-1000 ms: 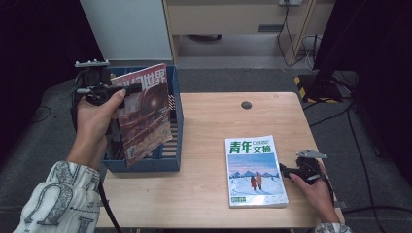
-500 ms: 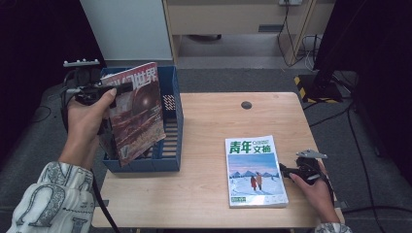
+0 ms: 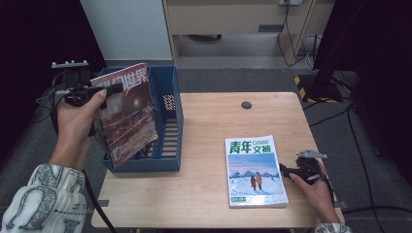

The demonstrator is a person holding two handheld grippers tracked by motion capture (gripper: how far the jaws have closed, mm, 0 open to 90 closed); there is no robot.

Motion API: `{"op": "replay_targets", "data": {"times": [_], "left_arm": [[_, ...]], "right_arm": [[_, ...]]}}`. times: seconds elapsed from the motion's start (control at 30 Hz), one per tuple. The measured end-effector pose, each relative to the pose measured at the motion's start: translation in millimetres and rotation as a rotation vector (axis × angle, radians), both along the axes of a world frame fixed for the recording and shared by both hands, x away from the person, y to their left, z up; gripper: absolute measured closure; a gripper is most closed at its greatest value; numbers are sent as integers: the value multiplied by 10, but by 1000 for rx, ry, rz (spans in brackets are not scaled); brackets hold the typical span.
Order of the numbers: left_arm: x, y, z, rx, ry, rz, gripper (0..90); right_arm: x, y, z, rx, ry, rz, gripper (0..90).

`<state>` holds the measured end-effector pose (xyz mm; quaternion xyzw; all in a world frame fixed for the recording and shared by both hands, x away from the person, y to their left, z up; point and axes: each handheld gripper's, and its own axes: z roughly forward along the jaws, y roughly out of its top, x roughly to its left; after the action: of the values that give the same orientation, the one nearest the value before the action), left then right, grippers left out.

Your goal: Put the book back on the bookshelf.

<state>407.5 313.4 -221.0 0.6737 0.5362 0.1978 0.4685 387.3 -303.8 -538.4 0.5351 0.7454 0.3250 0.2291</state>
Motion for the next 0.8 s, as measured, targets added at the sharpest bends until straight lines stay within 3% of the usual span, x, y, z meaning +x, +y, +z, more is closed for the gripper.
{"op": "replay_targets", "data": {"times": [0.4,0.8], "left_arm": [[24,128,-10,10,17,53,836],[190,97,-74,37,21,79,836]], "right_arm": [[0,1,0,1,1,1,125],[-1,0,0,1,1,2,125]]}}
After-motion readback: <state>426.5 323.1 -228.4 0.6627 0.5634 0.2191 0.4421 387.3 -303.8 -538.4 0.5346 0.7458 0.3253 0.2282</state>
